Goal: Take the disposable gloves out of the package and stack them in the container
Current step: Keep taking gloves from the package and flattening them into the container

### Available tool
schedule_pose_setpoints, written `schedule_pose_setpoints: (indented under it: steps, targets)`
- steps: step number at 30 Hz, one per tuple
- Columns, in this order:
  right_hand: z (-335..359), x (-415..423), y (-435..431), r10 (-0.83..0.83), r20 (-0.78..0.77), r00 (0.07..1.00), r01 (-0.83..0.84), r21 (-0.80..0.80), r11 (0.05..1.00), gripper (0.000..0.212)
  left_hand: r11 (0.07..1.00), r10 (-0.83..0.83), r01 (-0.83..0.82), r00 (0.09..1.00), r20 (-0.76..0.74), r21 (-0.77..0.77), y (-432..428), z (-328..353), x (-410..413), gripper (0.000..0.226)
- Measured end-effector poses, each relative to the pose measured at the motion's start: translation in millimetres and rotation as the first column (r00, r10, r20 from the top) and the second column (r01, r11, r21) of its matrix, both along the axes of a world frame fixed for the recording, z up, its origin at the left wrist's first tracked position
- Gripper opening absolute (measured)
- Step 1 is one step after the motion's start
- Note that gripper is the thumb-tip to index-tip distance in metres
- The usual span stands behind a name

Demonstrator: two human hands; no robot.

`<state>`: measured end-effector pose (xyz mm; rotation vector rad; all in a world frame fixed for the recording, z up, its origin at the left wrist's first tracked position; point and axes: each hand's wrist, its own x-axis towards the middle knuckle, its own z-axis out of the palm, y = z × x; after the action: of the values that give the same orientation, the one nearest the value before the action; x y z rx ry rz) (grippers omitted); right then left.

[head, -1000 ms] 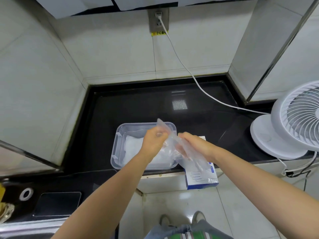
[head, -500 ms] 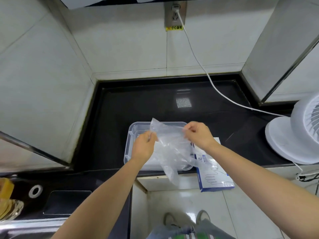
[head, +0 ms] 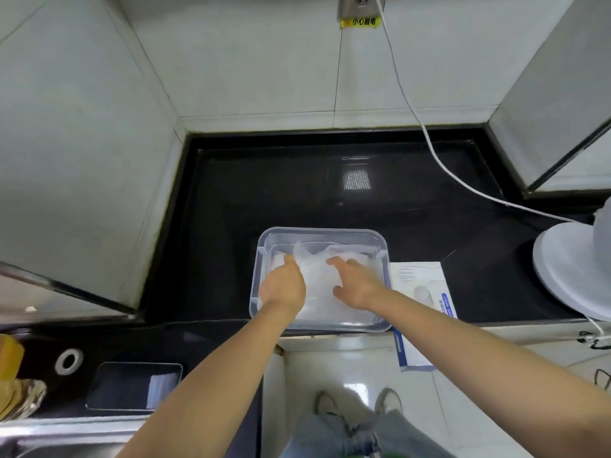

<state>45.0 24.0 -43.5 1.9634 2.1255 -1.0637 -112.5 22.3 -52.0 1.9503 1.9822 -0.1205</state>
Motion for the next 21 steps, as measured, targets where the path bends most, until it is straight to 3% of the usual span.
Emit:
schedule_pose_setpoints:
  steps: [2, 4, 6, 8, 11, 13, 15, 17, 21]
  targets:
    - [-7.2, -3.9, 1.8, 0.020, 0.040, 0.999, -0.016, -0.092, 0.996, 0.062, 0.998, 0.054, -0.053, 0.998, 0.039, -0.021, -0.4, -3.8, 2.5, 0.056]
    - [-14.5, -9.7, 4.1, 0.036, 0.066, 0.997, -0.026, -0.141, 0.990, 0.067, 0.992, 0.081, -0.085, 0.995, 0.050, 0.092, 0.4, -6.0, 5.2, 0.049]
    - [-19.3, -15.1, 6.3, 0.053, 0.082, 0.995, -0.035, -0.201, 0.979, 0.074, 0.968, -0.010, 0.006, 1.000, 0.015, 0.249, 1.9, -5.0, 9.7, 0.041]
    - [-23.4, -17.9, 8.1, 0.077, 0.087, 0.993, -0.053, -0.253, 0.966, 0.081, 0.957, -0.108, 0.081, 0.991, 0.083, 0.279, 5.9, -1.9, 15.9, 0.035]
    - [-28.0, -18.7, 8.1, 0.102, 0.082, 0.991, -0.075, -0.281, 0.957, 0.087, 0.995, -0.094, 0.087, 0.981, 0.168, 0.046, 13.3, -3.5, 23.6, 0.031]
    - [-31.7, -16.6, 6.3, 0.094, 0.079, 0.992, -0.069, -0.281, 0.957, 0.094, 0.973, -0.037, 0.067, 0.989, 0.140, -0.221, 16.3, -17.9, 19.3, 0.054]
    - [-32.1, -13.5, 3.6, 0.093, 0.072, 0.993, -0.070, -0.273, 0.959, 0.098, 0.920, 0.000, 0.043, 0.994, 0.111, -0.390, 15.4, -37.6, 9.2, 0.082]
    - [-30.3, -10.6, 2.3, 0.059, 0.044, 0.997, -0.048, -0.215, 0.975, 0.095, 0.911, 0.005, 0.035, 0.995, 0.097, -0.412, 13.8, -53.0, 0.3, 0.096]
    - [-28.1, -5.2, 2.5, -0.028, 0.040, 0.999, 0.033, -0.118, 0.993, 0.075, 0.906, -0.054, 0.076, 0.997, 0.064, -0.417, 13.5, -56.1, -0.4, 0.103]
